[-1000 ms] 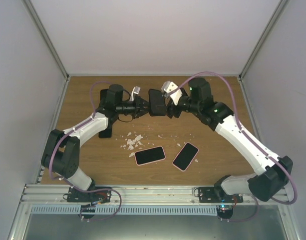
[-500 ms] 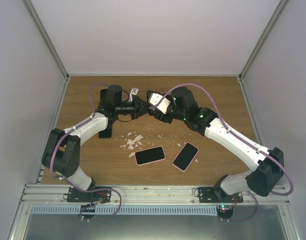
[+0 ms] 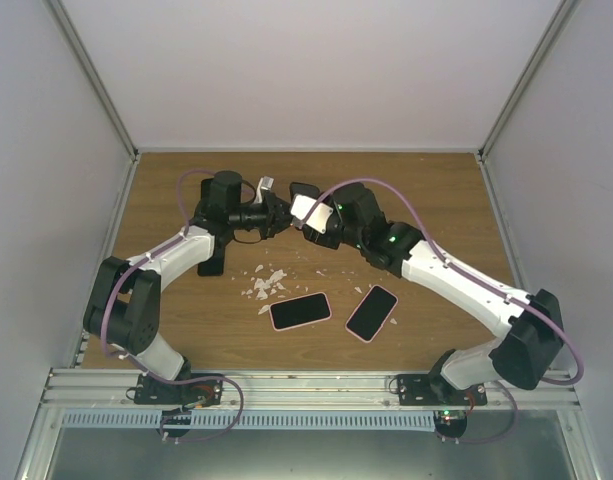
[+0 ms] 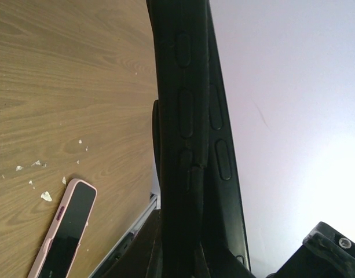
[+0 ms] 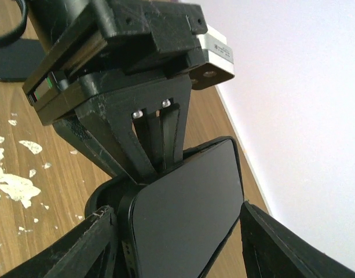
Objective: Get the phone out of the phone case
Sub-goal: Remove the phone case from the phone.
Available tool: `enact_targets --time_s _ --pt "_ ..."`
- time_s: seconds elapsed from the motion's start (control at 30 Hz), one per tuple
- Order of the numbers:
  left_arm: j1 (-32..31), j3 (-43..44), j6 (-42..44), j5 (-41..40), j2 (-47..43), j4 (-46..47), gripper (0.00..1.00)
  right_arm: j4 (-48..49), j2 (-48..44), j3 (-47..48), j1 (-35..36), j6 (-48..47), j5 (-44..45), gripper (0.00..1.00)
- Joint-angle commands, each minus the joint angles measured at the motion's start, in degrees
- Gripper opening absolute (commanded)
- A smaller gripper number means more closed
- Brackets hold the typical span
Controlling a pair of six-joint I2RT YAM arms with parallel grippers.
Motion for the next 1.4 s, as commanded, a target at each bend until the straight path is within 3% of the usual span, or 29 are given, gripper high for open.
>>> enact_targets --time_s 0.0,0.33,0.53,0.67,1.23,1.37 --pt "0.2 -0.1 -0.4 2.3 -0.3 6.1 0.00 1.6 1.1 -1.5 0.6 -1.8 2.8 0.58" --pt "0.1 -0.2 0.1 2.5 -0.4 6.0 0.00 2.6 1.4 -1.9 0.6 -1.8 3.5 0.54" --pt "0.1 -0.5 0.3 3.6 -0.9 6.1 0.00 9.4 1.6 -3.8 0.7 -4.9 12.9 0.40" --pt "0.1 -0.8 0.2 4.4 -0.8 6.3 0.00 12.6 1.0 -4.3 0.7 -6.0 14.6 0.34" --pt "-1.3 -0.1 0.2 9.0 -0.9 8.2 0.00 20.0 4.0 -9.1 0.6 -10.8 15.1 0.34" --pt "-1.3 -0.3 0.6 9.0 -1.0 7.6 0.00 21.6 4.2 -9.2 0.6 -11.9 16.5 0.21"
